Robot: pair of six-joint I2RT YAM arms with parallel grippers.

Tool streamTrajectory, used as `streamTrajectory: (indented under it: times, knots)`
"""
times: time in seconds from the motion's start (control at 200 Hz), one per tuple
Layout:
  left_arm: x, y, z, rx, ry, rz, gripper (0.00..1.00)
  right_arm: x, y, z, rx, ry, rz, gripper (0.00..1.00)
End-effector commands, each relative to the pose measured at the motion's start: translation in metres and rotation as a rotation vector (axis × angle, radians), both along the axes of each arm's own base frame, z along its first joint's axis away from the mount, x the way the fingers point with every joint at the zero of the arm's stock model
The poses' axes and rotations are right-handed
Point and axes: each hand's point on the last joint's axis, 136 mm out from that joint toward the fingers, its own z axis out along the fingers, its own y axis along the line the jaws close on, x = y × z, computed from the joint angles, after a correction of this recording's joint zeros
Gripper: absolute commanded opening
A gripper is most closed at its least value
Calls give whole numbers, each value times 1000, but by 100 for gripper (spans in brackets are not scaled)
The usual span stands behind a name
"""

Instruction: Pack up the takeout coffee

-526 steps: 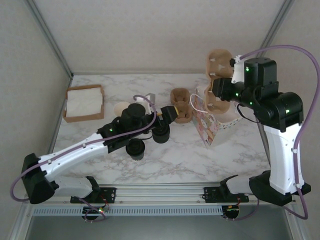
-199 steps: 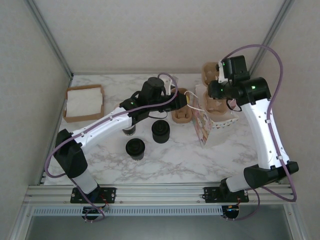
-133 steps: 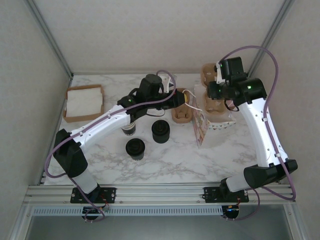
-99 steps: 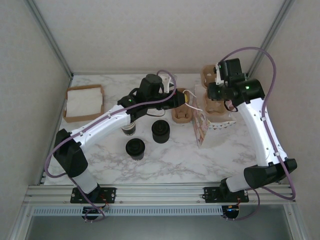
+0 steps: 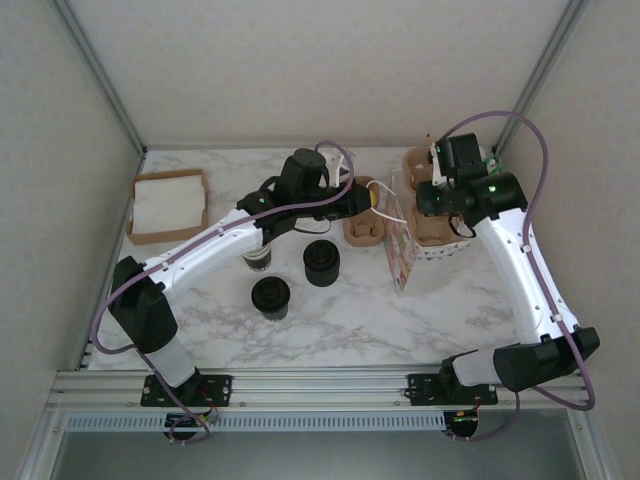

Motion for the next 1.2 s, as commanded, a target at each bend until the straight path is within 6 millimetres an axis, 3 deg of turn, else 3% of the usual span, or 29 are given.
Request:
streamTrajectory:
  times: [0.0, 0.906, 1.197]
  knots:
    - [5, 0, 3, -5, -12, 6, 0, 0, -6, -3, -15, -7, -18, 28]
    - [6, 2, -2, 0, -6, 17, 0, 2, 0, -52, -31, 133, -5, 26]
    - [7, 3, -3, 3, -5, 24, 0, -9, 2, -35, 15, 71, 7, 26]
